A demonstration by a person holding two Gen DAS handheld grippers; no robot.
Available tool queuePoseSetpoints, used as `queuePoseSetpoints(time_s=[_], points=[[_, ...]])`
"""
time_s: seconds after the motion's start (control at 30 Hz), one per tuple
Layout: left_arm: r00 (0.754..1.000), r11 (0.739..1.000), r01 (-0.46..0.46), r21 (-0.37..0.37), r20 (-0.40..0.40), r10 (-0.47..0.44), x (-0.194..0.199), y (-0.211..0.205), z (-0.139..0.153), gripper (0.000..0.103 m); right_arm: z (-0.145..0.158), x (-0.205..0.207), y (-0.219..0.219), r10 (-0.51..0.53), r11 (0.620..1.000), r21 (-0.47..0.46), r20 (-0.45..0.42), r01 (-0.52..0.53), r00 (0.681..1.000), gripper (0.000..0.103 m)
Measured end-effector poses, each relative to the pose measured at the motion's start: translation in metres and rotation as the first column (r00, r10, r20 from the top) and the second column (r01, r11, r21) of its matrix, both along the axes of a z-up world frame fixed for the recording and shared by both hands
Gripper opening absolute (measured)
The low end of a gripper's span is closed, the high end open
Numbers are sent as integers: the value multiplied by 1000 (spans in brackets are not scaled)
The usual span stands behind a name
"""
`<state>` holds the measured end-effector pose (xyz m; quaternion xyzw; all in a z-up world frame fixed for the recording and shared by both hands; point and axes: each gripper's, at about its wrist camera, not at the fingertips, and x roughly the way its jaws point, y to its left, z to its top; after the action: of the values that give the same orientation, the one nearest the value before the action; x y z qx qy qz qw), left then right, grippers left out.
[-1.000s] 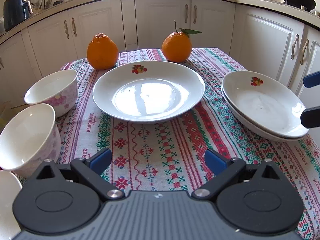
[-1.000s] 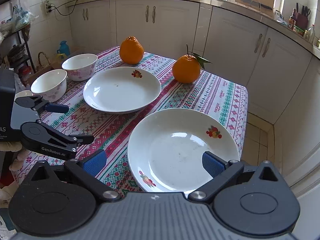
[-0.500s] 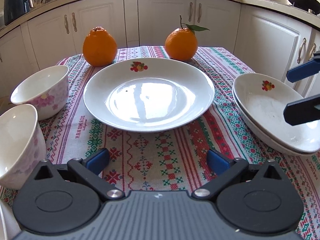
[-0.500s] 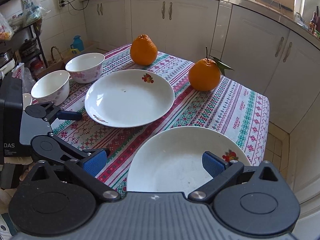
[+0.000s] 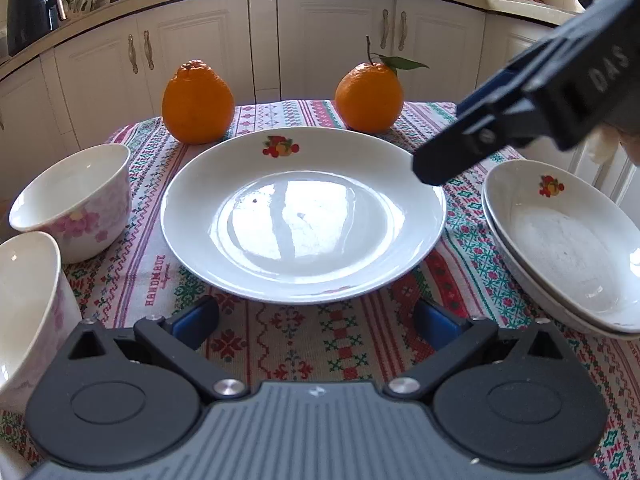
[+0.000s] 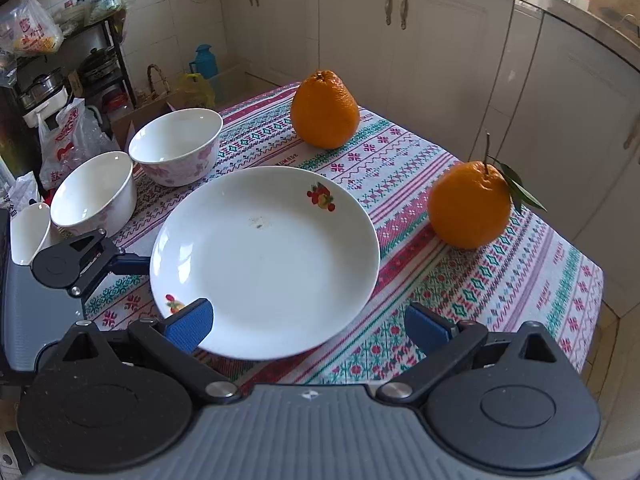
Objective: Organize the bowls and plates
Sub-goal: 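Withdraw both grippers and move them to the white flowered plate, then grasp the white flowered plate rim with the right gripper while the left gripper grasps its rim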
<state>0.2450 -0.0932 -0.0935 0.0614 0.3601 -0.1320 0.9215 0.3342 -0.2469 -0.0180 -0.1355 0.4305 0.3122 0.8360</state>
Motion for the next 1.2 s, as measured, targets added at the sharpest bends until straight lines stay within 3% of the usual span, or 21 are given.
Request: queuePoseSetpoints(time_s=[0.47,0.83,1.2], points=[[1000,1000,-1,-5,22,1,4,0,-2,103,-31,96,33,103,995,21,-122,-101,987,99],[999,1000,7,-1,34,-7,2,1,-2,103,-49,121,43,148,988,84,-206,-133,967,69],[999,1000,-5,0,40,5,4,2,1,101,-50,132,47,198,976,135,-223,-171,954,69]])
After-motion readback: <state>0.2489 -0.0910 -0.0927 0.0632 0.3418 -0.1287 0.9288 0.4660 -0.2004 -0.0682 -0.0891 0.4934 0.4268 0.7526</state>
